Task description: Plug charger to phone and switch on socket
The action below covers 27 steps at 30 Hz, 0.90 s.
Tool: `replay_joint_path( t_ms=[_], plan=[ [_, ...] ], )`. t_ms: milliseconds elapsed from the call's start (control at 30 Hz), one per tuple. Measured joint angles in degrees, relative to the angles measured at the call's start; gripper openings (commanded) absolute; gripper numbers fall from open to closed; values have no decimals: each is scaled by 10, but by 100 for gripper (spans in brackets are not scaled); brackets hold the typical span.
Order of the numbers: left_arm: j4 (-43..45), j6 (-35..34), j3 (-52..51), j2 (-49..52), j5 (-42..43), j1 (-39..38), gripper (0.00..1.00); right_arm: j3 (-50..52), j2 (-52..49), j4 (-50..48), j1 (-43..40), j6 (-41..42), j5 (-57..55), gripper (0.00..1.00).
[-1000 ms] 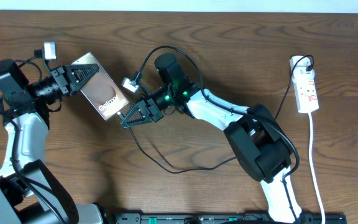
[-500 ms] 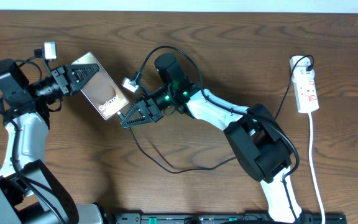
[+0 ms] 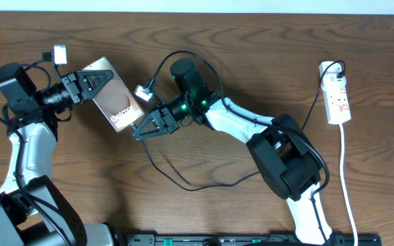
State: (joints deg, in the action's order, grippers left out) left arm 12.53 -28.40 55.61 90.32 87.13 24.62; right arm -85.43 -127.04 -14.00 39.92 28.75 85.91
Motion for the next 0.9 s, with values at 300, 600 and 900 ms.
replay_joint_path(
  t_ms=[300,600,900],
  plan=[
    [1,0,0,0,-2,-1,8,0,0,-3,-5,9,0,1],
    [3,0,0,0,-5,-1,8,1,-1,-33,-5,28,4,1],
    [4,0,0,0,-5,-1,8,3,-1,-50,-5,48,7,1]
  ],
)
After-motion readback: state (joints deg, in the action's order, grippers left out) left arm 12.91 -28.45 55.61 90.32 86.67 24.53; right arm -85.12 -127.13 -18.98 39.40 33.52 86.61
